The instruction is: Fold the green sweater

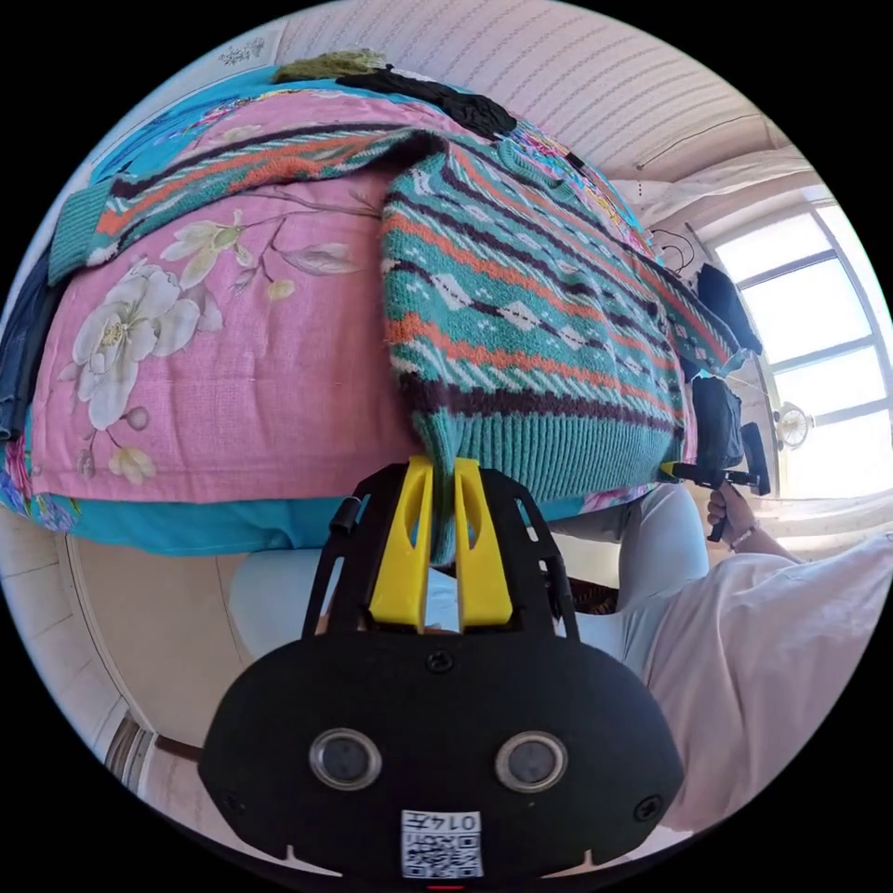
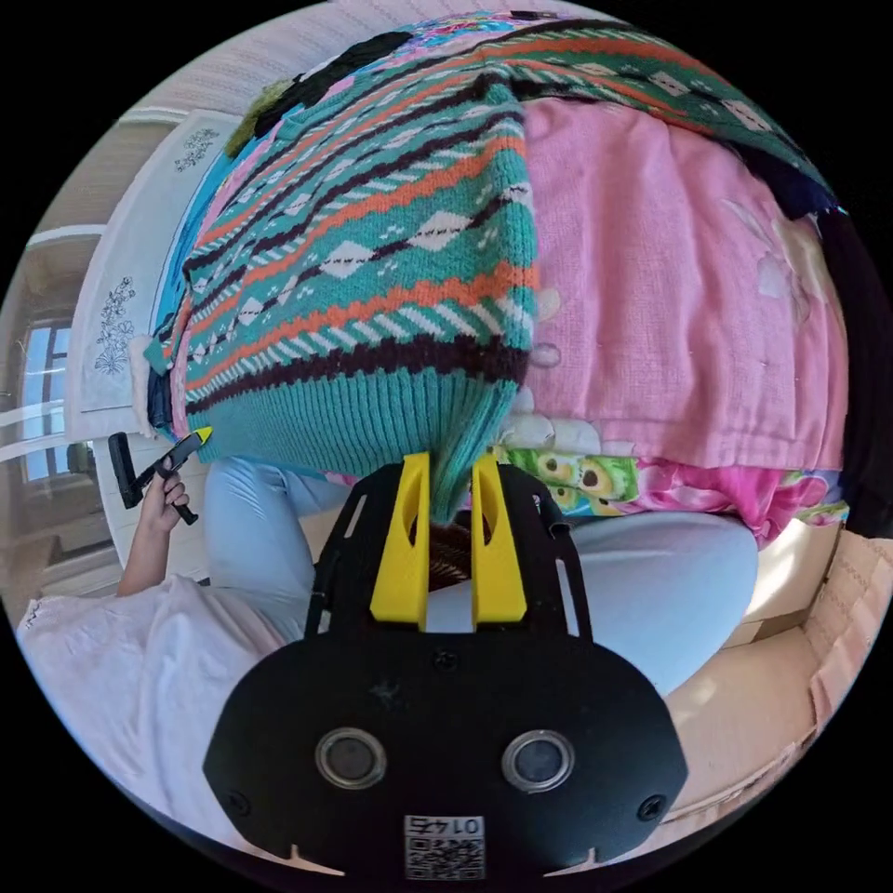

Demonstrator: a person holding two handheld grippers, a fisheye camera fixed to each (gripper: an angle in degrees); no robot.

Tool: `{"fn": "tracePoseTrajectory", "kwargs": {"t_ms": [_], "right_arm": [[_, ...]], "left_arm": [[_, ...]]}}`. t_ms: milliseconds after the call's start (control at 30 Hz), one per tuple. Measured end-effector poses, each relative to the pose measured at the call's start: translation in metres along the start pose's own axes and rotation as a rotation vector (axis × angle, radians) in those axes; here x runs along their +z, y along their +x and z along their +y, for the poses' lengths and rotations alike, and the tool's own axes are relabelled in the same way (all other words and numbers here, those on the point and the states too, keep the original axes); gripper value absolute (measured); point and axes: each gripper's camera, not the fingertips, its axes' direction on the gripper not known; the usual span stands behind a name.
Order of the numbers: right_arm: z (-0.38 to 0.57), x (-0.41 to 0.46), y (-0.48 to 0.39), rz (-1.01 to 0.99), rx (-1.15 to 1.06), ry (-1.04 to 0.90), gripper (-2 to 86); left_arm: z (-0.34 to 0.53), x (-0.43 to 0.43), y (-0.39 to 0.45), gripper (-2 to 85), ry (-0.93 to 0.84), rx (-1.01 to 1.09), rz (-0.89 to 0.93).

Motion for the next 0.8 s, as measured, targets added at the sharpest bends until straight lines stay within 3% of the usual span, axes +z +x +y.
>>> {"fn": "tracePoseTrajectory", "kwargs": {"t_ms": [100, 333, 600, 733, 800], "right_arm": [[0.016, -0.024, 0.029, -0.087, -0.026, 0.03, 3.5], [0.045, -0.06, 0.059, 0.039, -0.238, -0.084, 2.5], [0.059, -0.053, 0.098, 0.131, -0.176, -0.095, 4.9], [0.082, -0.086, 0.129, 0.088, -0.177, -0.039, 6.1], [0.092, -0.108, 0.146, 0.089, -0.162, 0.028, 6.6]], "left_arm": [[-0.003, -0.006, 0.022, 3.7, -0.012, 0.05, -0.01], [0.001, 0.001, 0.051, 3.6, -0.089, 0.062, 0.042], [-0.016, 0.046, 0.098, 5.2, -0.132, 0.025, -0.104], [-0.01, 0.018, 0.114, 5.9, -0.041, -0.054, 0.03], [-0.007, -0.004, 0.125, 5.6, 0.022, -0.053, 0.008]]}}
